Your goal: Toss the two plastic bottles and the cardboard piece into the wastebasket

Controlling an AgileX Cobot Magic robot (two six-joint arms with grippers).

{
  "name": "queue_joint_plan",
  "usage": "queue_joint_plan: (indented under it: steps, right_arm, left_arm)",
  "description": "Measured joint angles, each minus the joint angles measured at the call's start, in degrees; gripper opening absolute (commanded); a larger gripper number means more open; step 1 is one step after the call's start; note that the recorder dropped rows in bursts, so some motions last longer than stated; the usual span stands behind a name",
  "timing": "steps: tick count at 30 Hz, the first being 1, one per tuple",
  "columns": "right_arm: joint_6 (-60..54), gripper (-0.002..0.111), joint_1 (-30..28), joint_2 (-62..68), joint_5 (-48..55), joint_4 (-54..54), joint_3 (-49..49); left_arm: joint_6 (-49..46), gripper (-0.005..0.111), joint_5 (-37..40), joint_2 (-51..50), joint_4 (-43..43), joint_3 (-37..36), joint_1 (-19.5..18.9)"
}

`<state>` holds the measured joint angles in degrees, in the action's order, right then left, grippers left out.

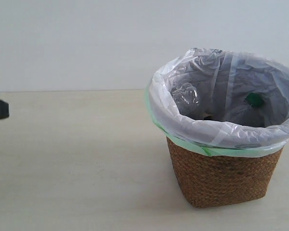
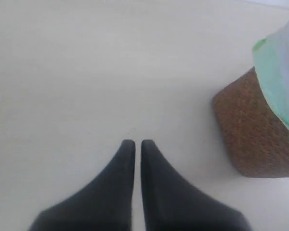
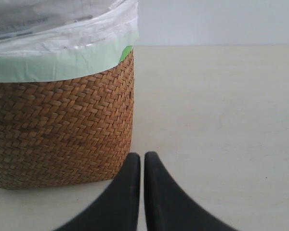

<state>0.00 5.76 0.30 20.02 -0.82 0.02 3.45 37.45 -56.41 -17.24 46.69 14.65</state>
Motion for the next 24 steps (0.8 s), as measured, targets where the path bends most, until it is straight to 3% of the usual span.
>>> queue_joint_plan:
  steps: [3,7,20,24]
  right_arm:
    - [0.0,0.000,0.0,0.0,0.0,0.0,0.0]
    - [0.0,0.000,0.0,0.0,0.0,0.0,0.0]
    - [0.0,0.000,0.0,0.0,0.0,0.0,0.0]
    - [0.0,0.000,0.0,0.0,0.0,0.0,0.0]
  left_arm:
    - [-3.4,0.004,-6.6,9.9,-9.2,-14.8,0.0]
    - [-4.2,0.004,-5.7,18.0,-11.2,-21.4,0.0]
    - [-4.2,0.004,-5.6,21.1,-11.2,-21.8,-0.1]
    - [-5.6,0.004,-6.7,26.2,-11.2,-21.9,-2.7]
